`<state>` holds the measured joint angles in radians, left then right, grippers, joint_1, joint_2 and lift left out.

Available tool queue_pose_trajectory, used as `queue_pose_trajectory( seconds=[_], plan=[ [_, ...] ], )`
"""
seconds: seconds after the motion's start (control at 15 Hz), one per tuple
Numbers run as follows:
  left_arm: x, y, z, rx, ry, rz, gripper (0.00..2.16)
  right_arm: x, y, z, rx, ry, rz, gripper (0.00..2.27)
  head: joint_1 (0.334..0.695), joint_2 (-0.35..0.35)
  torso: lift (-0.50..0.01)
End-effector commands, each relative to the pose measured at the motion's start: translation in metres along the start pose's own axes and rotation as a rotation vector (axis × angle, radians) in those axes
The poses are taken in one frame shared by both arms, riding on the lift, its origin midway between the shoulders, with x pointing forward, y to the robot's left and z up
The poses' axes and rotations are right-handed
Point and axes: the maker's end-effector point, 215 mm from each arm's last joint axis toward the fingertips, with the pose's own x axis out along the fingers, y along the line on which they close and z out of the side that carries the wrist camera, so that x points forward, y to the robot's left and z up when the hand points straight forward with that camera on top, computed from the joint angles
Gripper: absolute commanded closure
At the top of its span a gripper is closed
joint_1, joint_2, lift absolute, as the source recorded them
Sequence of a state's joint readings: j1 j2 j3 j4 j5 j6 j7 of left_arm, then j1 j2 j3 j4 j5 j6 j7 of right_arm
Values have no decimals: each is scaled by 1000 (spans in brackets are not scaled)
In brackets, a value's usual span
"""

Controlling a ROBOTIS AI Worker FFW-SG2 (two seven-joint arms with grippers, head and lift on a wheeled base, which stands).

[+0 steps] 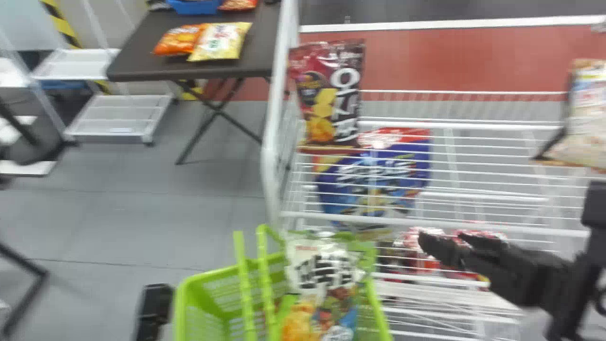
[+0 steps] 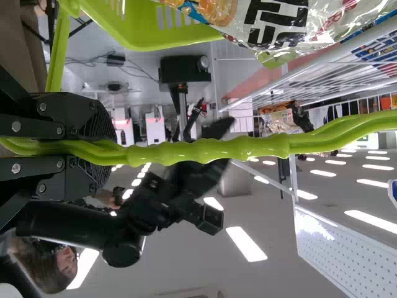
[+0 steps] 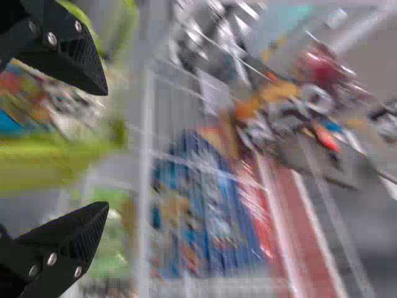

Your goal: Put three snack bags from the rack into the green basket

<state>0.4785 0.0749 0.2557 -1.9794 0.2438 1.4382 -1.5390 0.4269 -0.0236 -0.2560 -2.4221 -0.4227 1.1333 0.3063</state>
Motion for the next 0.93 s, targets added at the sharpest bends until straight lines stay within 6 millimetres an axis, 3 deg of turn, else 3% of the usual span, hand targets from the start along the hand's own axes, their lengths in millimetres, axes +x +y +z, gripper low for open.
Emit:
queue_pose_trajectory(
  seconds=[0.0, 0.27, 0.4, 0.6, 0.8, 0.87],
  plan=[
    [1, 1, 0, -4, -1, -1, 2148, -3, -78, 67, -60, -167, -176, 53, 695, -158, 0],
    [2, 3, -2, -12, -1, -4, 2148, 16, -182, 132, -131, -314, -411, 60, 695, -335, 0],
    [1, 4, -4, -24, -4, -6, 2148, 29, -214, 165, -201, -396, -500, 60, 695, -350, 0],
    [-6, 7, -7, -36, -19, 0, 2148, 46, -250, 180, -228, -384, -599, 63, 695, -350, 0],
    [-9, 8, -6, -34, -29, -1, 2148, 70, -256, 179, -247, -331, -632, 107, 695, -350, 0],
    [-9, 8, -6, -34, -29, -1, 2148, 77, -257, 175, -245, -304, -632, 299, 695, -350, 0]
  ],
)
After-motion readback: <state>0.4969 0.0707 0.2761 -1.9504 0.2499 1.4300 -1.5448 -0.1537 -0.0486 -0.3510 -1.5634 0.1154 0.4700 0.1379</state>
